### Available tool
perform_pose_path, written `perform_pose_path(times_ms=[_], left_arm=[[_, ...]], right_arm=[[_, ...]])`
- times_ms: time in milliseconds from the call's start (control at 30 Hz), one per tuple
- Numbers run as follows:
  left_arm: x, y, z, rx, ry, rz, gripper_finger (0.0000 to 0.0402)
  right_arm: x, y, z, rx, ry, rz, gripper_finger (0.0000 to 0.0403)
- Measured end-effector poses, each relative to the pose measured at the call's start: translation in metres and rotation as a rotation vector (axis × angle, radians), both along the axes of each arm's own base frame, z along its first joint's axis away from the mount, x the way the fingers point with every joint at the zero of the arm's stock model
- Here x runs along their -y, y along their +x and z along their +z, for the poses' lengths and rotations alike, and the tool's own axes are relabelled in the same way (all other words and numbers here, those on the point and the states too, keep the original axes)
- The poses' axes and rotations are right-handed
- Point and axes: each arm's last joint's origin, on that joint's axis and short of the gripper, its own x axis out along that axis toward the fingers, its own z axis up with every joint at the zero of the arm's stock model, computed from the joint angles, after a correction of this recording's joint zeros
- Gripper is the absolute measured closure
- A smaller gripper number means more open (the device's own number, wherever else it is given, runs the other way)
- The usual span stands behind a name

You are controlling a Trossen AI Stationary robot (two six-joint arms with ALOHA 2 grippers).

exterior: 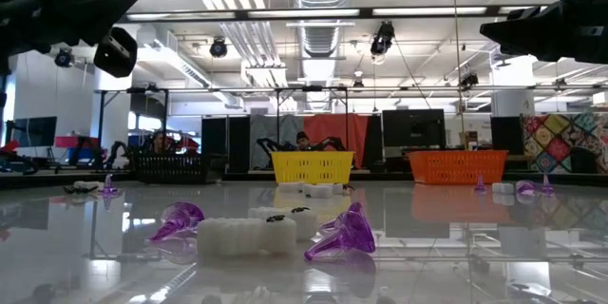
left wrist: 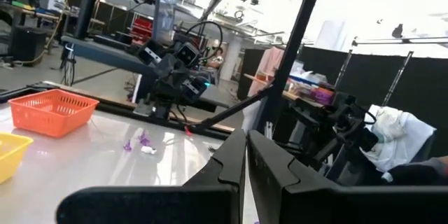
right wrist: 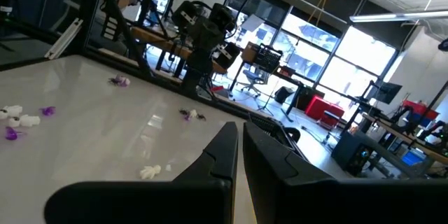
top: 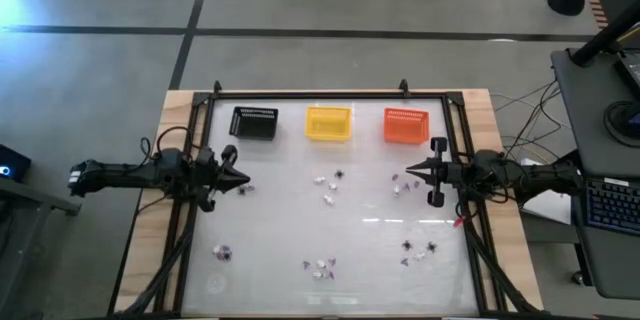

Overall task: Sort Halloween decoration
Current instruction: Put the purple witch hat toy into the orange basket

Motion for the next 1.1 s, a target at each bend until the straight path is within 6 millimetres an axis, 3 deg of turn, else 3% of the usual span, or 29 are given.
perform_pose_path(times_ms=[233, 367, 600, 867, 1100], left_arm=[[0.0, -0.001, 0.005, 0.037, -0.12, -0.026, 0.0402], [0.0, -0.001, 0.005, 0.042, -0.09, -0.012, 0.0402], [-0.005, -0.001, 0.006, 0.055, -0.116, 0.149, 0.0402], [-0.011, -0.002, 0.006, 0.074, -0.273, 0.339, 0.0402], [-0.014, -0.003, 0.009, 0.11, -0.336, 0.408, 0.0402]], right_arm=[[0.0, 0.0, 0.0, 0.0, 0.0, 0.0, 0.0385], [0.0, 0.0, 0.0, 0.0, 0.0, 0.0, 0.0385], [0.0, 0.0, 0.0, 0.0, 0.0, 0.0, 0.0385], [0.0, 0.0, 0.0, 0.0, 0.0, 0.0, 0.0385], [0.0, 0.0, 0.0, 0.0, -0.002, 0.0, 0.0385]])
